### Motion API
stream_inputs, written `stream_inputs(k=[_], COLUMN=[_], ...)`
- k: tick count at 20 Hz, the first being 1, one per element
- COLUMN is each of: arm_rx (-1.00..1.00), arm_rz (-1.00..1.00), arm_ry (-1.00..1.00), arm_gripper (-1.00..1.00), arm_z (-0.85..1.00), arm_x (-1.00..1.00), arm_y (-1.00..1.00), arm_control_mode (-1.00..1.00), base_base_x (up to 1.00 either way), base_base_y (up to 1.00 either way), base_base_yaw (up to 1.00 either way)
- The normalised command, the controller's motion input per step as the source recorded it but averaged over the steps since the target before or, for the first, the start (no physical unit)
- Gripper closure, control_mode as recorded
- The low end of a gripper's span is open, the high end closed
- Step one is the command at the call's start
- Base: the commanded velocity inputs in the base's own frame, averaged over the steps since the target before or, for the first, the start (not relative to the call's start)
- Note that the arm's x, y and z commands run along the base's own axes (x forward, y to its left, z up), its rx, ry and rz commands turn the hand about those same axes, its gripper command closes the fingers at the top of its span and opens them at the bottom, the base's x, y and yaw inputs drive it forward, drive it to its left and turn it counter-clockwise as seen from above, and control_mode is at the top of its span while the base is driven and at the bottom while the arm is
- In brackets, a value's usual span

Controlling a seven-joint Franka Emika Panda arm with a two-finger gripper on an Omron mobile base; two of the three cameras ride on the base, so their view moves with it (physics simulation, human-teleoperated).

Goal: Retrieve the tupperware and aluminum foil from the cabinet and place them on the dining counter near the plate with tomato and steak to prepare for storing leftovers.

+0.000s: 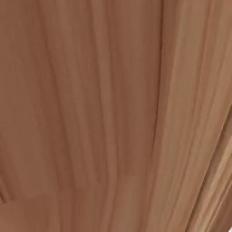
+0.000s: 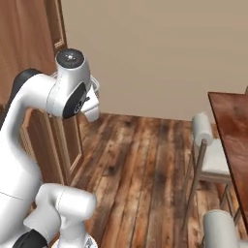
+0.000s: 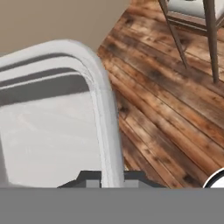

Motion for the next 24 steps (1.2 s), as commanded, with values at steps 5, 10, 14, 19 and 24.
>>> stream_inputs(k=[5, 10, 14, 19, 24], arm_rx=[0.0, 0.0, 0.0, 0.0, 0.0], arm_rz=[0.0, 0.0, 0.0, 0.0, 0.0], arm_ry=[0.0, 0.0, 0.0, 0.0, 0.0], arm_gripper=[1.0, 1.0, 1.0, 1.0, 1.0], arm_z=[0.0, 0.0, 0.0, 0.0, 0.0], arm_x=[0.0, 0.0, 0.0, 0.0, 0.0], arm_y=[0.0, 0.0, 0.0, 0.0, 0.0], arm_control_mode=[1.0, 1.0, 1.0, 1.0, 1.0], base_base_x=[-1.0, -0.21, 0.3, 0.48, 0.64], base_base_y=[0.01, -0.12, -0.2, -0.03, -0.1], base_base_yaw=[-0.03, -0.38, -0.51, -0.57, -0.57])
